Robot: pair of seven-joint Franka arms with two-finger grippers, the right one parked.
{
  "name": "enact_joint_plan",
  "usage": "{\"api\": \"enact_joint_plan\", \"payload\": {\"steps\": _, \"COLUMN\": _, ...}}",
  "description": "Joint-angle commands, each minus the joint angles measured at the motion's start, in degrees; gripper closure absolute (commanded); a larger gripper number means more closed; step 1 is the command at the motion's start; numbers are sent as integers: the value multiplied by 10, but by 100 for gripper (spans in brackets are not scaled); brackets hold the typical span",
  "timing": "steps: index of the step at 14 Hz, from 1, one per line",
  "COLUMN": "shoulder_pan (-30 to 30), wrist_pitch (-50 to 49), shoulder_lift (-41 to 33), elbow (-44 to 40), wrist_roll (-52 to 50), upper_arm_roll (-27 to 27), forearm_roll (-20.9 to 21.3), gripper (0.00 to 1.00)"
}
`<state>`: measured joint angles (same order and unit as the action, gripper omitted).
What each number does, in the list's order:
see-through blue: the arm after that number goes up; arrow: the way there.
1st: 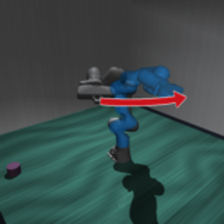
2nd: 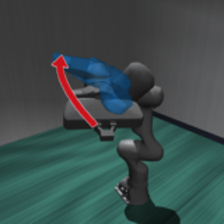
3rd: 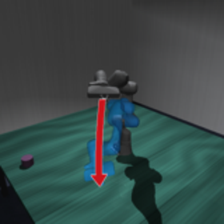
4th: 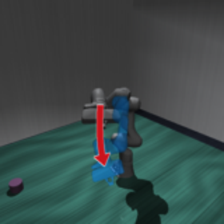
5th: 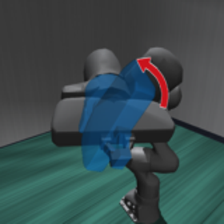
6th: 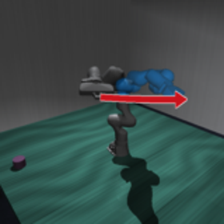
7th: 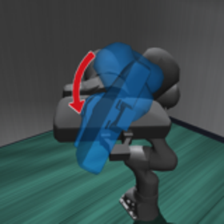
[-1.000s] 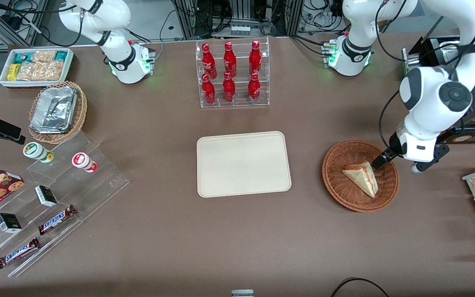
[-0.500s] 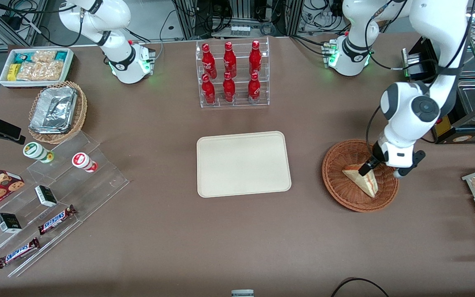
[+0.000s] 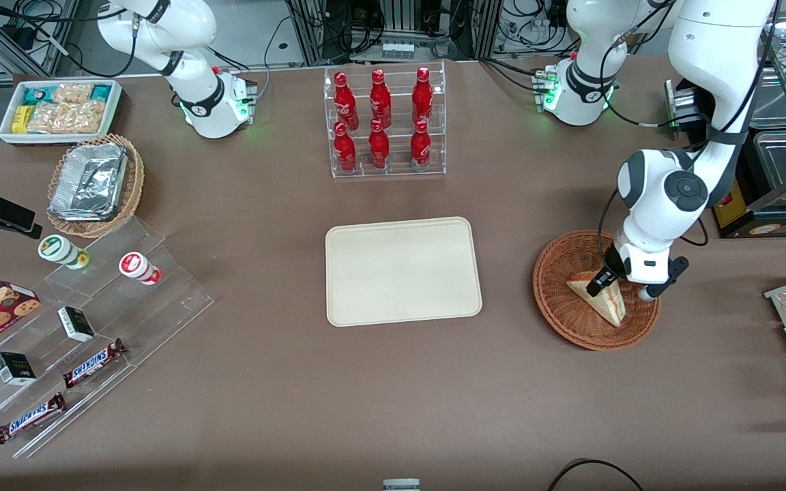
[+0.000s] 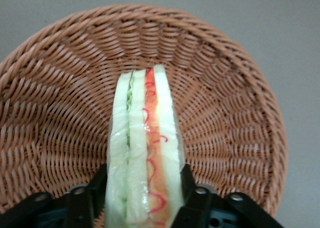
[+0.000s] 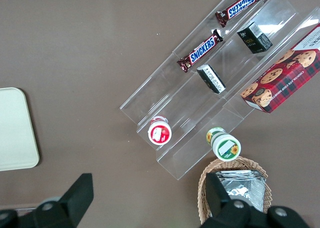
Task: Place sandwich from basket to tray
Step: 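Close the left gripper on the sandwich and lift it, then carry the sandwich with the left gripper over the beige tray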
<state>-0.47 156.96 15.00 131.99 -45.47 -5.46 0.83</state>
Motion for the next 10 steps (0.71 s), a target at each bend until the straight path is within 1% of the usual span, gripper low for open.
{"api": "enact_joint_plan", "payload": {"steps": 1, "shoulder_pan": -2, "wrist_pitch": -27, "shoulder_lift": -36, "elbow": -8, "wrist_roll": -7, "upper_arm_roll": -2, "forearm_roll": 6, "gripper": 100}}
{"api": "enact_joint_plan", "payload": {"steps": 3, "shoulder_pan": -4, "wrist_pitch": -119, "shoulder_lift": -63, "elbow": -49, "wrist_roll": -2, "upper_arm_roll": -2, "forearm_roll": 10, "gripper": 100}}
{"api": "enact_joint_plan", "payload": {"steps": 5, "shoulder_pan": -35, "wrist_pitch": -251, "shoulder_lift": -68, "elbow": -130, "wrist_roll": -8, "upper_arm_roll": -2, "forearm_roll": 28, "gripper": 100}}
{"api": "enact_joint_plan", "payload": {"steps": 6, "shoulder_pan": -57, "wrist_pitch": -310, "shoulder_lift": -63, "elbow": -179, "wrist_roll": -8, "upper_arm_roll": -2, "forearm_roll": 29, "gripper": 100}}
{"api": "enact_joint_plan", "payload": {"steps": 7, "shoulder_pan": -84, "wrist_pitch": -348, "shoulder_lift": -55, "elbow": -221, "wrist_roll": -11, "upper_arm_roll": -2, "forearm_roll": 29, "gripper": 100}}
{"api": "enact_joint_plan", "payload": {"steps": 9, "shoulder_pan": -148, "wrist_pitch": -408, "shoulder_lift": -30, "elbow": -296, "wrist_roll": -30, "upper_arm_roll": -2, "forearm_roll": 29, "gripper": 100}}
{"api": "enact_joint_plan", "payload": {"steps": 10, "shoulder_pan": -178, "wrist_pitch": -420, "shoulder_lift": -14, "elbow": -319, "wrist_roll": -31, "upper_arm_roll": -2, "forearm_roll": 29, "gripper": 100}}
